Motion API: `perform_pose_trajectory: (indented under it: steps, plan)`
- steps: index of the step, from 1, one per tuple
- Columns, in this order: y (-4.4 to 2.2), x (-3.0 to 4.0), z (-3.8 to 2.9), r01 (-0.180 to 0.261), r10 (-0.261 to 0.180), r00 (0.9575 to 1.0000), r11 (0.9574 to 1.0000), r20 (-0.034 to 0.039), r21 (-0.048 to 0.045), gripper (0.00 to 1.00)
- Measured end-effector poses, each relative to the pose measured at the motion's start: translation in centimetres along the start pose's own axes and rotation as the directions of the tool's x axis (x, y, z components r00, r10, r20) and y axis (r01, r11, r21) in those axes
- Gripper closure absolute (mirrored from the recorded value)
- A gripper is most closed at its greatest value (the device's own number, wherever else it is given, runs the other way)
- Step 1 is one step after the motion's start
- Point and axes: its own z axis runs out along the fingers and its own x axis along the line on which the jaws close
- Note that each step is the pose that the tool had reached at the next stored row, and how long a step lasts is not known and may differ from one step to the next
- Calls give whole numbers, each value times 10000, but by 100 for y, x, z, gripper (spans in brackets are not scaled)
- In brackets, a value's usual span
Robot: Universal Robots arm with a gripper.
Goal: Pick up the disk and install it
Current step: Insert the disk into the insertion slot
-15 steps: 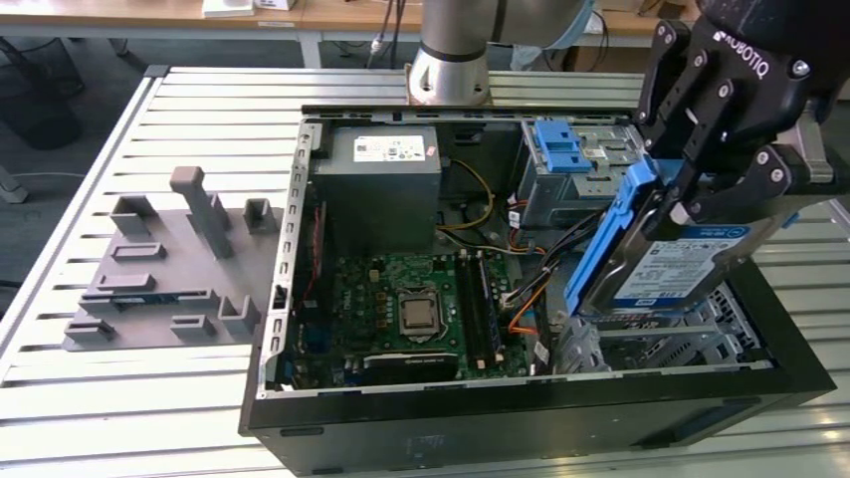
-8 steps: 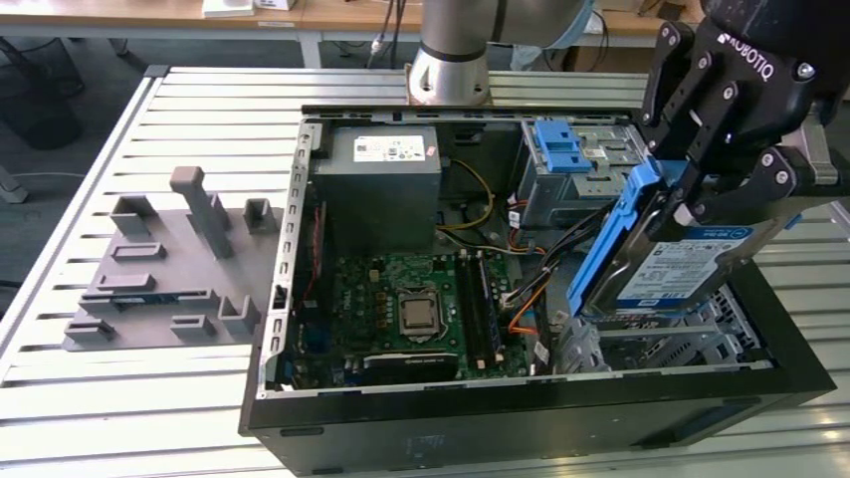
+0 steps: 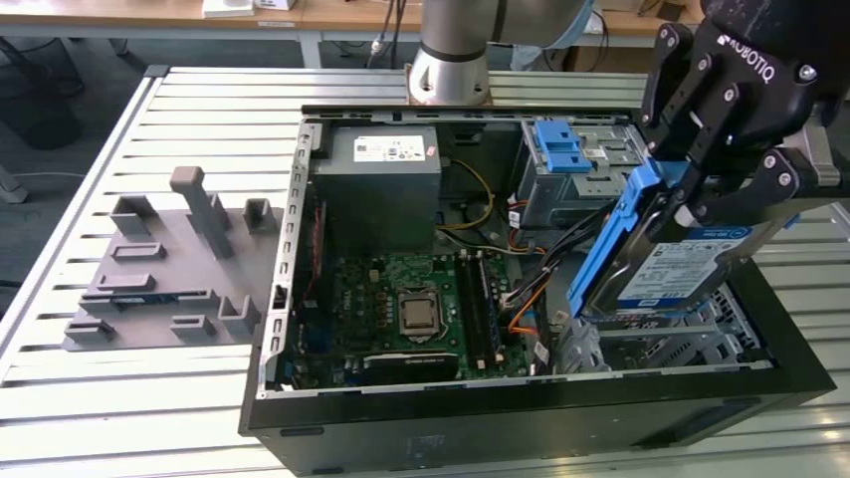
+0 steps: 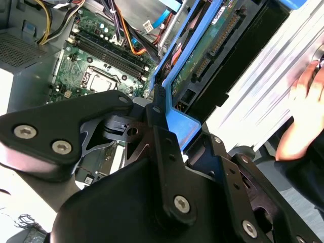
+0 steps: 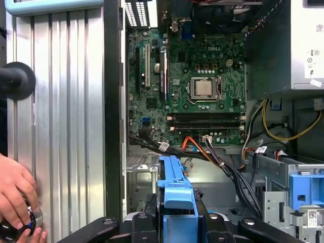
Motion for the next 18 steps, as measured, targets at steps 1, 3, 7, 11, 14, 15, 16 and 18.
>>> perform_pose_trajectory:
  steps: [1,3,7,11,14,15,16,18]
  plan:
    - [-3,1,1,2,-2,10000,10000,0,0,64]
    - [-12,3,4,2,-2,10000,10000,-3,0,64]
    - [-42,2,20,1,-1,10000,10000,-2,0,64]
    - [-80,2,39,0,0,10000,10000,-1,0,64]
    - [-116,1,47,1,-1,10000,10000,-3,0,64]
    - [-126,1,49,1,-1,10000,10000,-4,0,64]
    - [-134,0,51,1,-1,10000,10000,-2,0,64]
    - [-145,0,55,1,-1,10000,10000,-1,0,64]
